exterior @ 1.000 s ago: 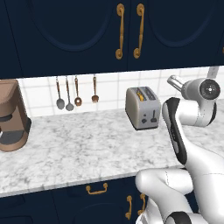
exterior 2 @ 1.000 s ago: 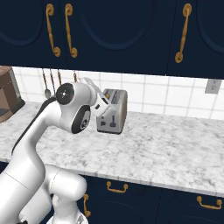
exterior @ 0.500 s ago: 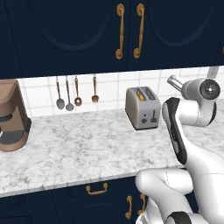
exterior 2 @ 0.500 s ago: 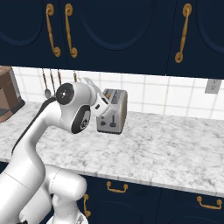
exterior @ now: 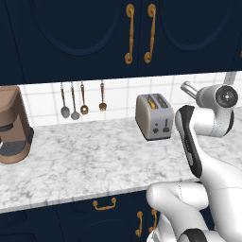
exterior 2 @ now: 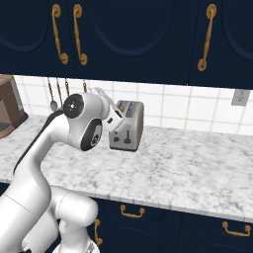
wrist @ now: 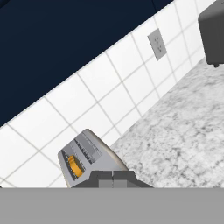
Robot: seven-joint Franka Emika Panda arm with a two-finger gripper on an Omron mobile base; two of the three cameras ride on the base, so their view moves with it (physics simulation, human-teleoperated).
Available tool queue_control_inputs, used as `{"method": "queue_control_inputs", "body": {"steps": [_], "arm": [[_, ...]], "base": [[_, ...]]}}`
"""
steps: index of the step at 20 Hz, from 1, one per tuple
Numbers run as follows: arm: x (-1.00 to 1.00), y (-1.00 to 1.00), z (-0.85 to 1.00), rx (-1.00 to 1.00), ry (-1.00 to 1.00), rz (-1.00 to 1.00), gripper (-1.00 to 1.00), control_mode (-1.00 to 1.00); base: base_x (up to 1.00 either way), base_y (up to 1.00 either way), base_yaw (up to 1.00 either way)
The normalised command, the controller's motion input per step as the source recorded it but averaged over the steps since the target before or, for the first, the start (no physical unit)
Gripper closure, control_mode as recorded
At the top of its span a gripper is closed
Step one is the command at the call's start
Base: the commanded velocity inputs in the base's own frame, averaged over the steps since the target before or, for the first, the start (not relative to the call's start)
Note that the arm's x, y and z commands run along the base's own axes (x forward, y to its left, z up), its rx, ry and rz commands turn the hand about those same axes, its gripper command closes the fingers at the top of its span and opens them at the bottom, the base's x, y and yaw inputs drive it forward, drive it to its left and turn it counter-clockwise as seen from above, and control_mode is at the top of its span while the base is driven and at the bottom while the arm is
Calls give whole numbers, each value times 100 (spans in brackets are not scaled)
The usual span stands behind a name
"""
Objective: Start the toaster. Once the lever pops up, take the bread to the plate on the dining counter.
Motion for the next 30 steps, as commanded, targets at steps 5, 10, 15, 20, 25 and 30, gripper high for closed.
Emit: {"method": "queue_control_inputs", "body": {"steps": [5, 10, 15, 20, 25, 30], "arm": [[0, 0, 0, 0, 0, 0, 100, -100], [0, 0, 0, 0, 0, 0, 100, -100], [0, 0, 0, 0, 0, 0, 100, -100], [0, 0, 0, 0, 0, 0, 100, -100], [0, 0, 0, 0, 0, 0, 100, -100], [0, 0, 0, 0, 0, 0, 100, -100]], "base": [[0, 0, 0], [0, 0, 0], [0, 0, 0], [0, 0, 0], [0, 0, 0], [0, 0, 0]]}}
